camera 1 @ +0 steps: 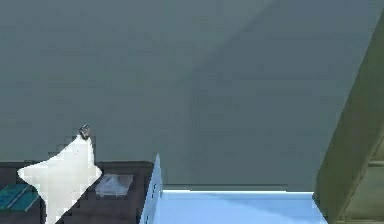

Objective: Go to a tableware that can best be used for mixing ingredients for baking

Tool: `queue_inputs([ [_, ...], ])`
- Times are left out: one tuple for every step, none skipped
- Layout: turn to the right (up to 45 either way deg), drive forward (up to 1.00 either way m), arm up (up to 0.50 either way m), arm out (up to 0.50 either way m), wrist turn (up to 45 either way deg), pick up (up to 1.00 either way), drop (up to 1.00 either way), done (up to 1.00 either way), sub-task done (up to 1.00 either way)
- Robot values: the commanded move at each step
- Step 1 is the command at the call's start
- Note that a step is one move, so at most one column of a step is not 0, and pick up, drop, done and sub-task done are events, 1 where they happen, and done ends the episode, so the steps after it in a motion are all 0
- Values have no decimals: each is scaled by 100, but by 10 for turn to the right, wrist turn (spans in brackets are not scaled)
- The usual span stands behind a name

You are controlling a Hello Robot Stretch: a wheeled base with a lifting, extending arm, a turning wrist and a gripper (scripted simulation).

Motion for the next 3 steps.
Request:
queue_inputs([
  [-450, 0, 0, 0, 0, 0, 0, 0, 0],
  [-450, 0, 0, 0, 0, 0, 0, 0, 0],
  [-300, 0, 0, 0, 0, 0, 0, 0, 0],
])
